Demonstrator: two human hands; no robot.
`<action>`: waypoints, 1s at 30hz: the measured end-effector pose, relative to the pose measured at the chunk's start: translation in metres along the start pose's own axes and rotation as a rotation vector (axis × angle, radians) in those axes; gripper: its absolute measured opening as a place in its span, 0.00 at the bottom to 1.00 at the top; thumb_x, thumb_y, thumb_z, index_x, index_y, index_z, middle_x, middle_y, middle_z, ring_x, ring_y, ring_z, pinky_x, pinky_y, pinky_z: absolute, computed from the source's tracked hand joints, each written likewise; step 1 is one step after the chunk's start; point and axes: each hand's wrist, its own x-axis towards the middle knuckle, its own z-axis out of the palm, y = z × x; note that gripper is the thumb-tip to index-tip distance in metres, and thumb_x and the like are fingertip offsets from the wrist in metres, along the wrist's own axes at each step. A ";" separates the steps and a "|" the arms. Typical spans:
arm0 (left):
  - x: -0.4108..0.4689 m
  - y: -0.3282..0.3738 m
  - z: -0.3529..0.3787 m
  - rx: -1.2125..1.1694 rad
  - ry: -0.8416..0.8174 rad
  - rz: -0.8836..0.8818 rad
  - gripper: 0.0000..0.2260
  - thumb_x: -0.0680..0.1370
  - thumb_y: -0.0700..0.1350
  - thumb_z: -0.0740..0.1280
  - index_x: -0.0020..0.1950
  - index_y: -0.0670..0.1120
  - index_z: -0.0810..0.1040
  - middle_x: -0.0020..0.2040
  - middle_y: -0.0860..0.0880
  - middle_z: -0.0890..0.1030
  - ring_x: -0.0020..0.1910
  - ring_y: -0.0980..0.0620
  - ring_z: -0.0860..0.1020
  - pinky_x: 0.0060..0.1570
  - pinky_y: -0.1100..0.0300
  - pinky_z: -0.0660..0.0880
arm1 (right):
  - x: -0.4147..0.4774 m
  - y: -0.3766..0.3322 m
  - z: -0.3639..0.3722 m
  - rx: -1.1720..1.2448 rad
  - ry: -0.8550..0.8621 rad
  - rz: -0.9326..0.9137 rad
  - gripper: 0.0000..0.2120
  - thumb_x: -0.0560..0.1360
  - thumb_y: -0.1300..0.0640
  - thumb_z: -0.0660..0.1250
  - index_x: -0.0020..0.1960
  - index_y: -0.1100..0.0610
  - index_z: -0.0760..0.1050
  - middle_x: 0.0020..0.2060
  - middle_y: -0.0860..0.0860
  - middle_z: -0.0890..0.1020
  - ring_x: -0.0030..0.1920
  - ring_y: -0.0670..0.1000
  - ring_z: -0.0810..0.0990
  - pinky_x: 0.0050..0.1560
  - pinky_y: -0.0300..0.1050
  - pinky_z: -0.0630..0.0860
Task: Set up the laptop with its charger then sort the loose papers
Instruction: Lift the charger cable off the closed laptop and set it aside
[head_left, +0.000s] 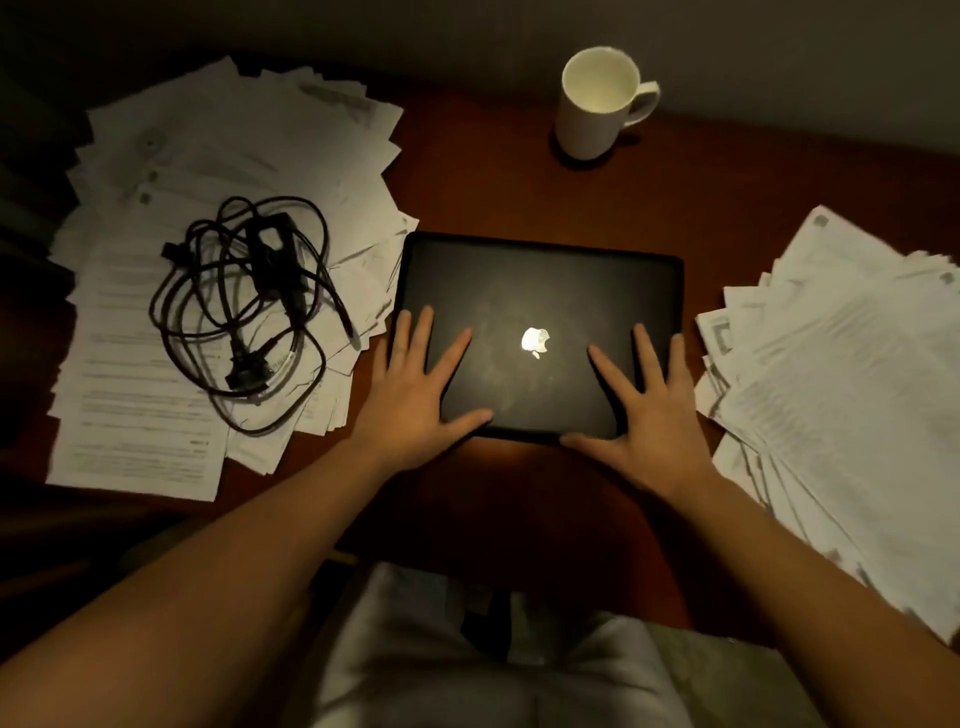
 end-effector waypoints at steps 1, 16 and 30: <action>0.001 -0.003 0.007 0.040 0.037 0.017 0.43 0.73 0.77 0.50 0.82 0.58 0.44 0.82 0.45 0.37 0.80 0.43 0.34 0.77 0.37 0.45 | -0.001 0.005 0.008 0.017 0.053 -0.020 0.48 0.66 0.19 0.57 0.80 0.39 0.54 0.82 0.52 0.45 0.79 0.65 0.38 0.76 0.67 0.45; 0.011 -0.021 0.038 0.120 0.364 0.281 0.47 0.67 0.82 0.53 0.80 0.59 0.58 0.81 0.53 0.56 0.81 0.45 0.50 0.72 0.32 0.58 | -0.015 0.020 0.054 -0.032 0.510 -0.217 0.41 0.68 0.24 0.61 0.74 0.46 0.70 0.76 0.49 0.66 0.79 0.57 0.58 0.72 0.65 0.63; -0.003 -0.009 0.036 0.200 0.439 0.199 0.50 0.63 0.84 0.46 0.80 0.61 0.57 0.80 0.53 0.59 0.80 0.46 0.55 0.74 0.39 0.57 | -0.036 -0.003 0.044 -0.093 0.485 -0.105 0.43 0.68 0.26 0.64 0.77 0.44 0.64 0.77 0.48 0.65 0.78 0.51 0.60 0.76 0.53 0.59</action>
